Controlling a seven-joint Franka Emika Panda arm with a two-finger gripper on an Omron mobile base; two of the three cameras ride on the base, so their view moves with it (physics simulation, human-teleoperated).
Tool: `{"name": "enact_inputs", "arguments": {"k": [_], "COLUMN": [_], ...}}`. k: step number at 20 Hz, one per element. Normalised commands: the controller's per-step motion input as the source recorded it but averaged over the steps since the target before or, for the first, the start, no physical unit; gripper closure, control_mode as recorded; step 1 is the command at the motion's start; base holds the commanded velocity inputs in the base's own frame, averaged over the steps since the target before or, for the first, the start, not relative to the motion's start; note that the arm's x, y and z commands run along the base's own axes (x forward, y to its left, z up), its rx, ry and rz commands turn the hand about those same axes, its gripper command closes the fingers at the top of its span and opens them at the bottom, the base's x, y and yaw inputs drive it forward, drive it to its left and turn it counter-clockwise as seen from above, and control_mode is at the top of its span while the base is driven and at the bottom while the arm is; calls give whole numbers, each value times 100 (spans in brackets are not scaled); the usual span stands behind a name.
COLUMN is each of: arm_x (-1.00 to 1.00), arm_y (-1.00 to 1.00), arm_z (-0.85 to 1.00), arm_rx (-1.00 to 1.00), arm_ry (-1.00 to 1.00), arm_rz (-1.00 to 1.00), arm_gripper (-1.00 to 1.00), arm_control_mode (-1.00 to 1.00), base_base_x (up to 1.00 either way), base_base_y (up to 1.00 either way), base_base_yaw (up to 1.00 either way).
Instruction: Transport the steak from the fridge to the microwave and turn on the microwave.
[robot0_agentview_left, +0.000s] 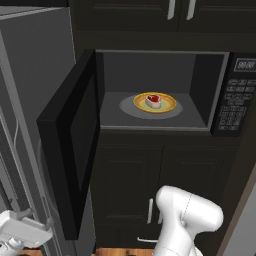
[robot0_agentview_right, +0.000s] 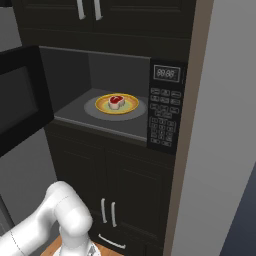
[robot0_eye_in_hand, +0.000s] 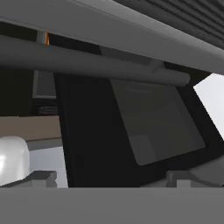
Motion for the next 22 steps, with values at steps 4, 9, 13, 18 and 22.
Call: {"name": "enact_inputs", "arguments": {"k": [4,9,13,18,22], "arm_x": [0,-8,-8,-18,-34], "arm_y": [-50,-65,-66,-68,-72], "arm_z": [4,22,22,27,27], "arm_rx": [19,27,28,30,31], "arm_ry": [0,0,0,-2,-5], "arm_rz": [0,0,0,0,0], "arm_gripper": [-100,-100,-100,-100,-100], "arm_control_mode": [-100,-100,-100,-100,-100], "base_base_x": [0,0,0,0,0], "base_base_y": [0,0,0,0,0], "base_base_yaw": [0,0,0,0,0]}}
